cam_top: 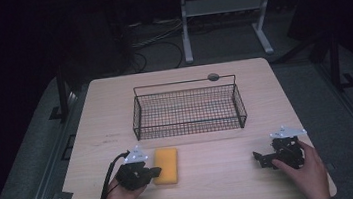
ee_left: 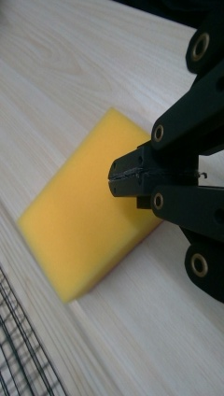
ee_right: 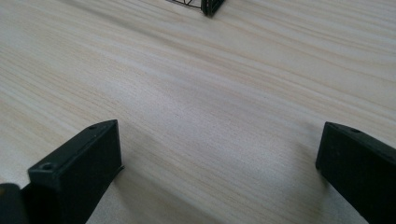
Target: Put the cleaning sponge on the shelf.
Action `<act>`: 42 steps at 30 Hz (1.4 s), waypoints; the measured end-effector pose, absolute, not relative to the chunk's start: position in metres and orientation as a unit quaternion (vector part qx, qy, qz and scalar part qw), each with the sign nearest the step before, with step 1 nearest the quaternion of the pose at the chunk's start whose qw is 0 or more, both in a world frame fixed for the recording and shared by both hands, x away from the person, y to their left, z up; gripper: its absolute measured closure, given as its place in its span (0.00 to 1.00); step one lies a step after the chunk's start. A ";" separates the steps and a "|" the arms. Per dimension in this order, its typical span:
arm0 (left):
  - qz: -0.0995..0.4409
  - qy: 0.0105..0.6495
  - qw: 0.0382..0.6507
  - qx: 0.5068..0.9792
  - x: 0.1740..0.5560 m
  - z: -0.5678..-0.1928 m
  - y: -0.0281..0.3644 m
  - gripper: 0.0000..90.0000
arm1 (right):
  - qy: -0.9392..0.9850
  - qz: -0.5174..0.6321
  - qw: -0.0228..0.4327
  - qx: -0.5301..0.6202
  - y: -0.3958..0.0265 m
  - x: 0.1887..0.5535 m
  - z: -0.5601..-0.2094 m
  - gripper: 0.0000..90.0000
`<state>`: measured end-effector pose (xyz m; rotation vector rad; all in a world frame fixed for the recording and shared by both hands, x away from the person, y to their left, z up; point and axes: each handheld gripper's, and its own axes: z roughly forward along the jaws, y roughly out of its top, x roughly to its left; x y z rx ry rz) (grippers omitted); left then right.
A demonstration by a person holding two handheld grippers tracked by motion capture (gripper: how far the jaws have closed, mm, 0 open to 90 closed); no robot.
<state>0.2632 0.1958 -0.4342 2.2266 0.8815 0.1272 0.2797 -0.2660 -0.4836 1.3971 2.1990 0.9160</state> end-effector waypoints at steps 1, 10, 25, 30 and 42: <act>0.052 0.344 0.363 0.864 0.264 -0.434 0.197 1.00 | 0.782 0.326 0.189 0.497 -0.266 0.280 -0.484 0.00; 0.066 0.359 0.356 0.860 0.267 -0.433 0.210 1.00 | 0.782 0.326 0.189 0.497 -0.266 0.280 -0.484 0.00; 0.088 0.387 0.347 0.850 0.273 -0.431 0.233 1.00 | 0.782 0.326 0.189 0.497 -0.266 0.280 -0.484 0.00; 0.088 0.388 0.349 0.849 0.273 -0.431 0.235 1.00 | 0.782 0.326 0.189 0.497 -0.266 0.280 -0.484 0.00; 0.079 0.387 0.347 0.851 0.274 -0.423 0.235 0.85 | 0.782 0.326 0.189 0.497 -0.266 0.280 -0.484 0.00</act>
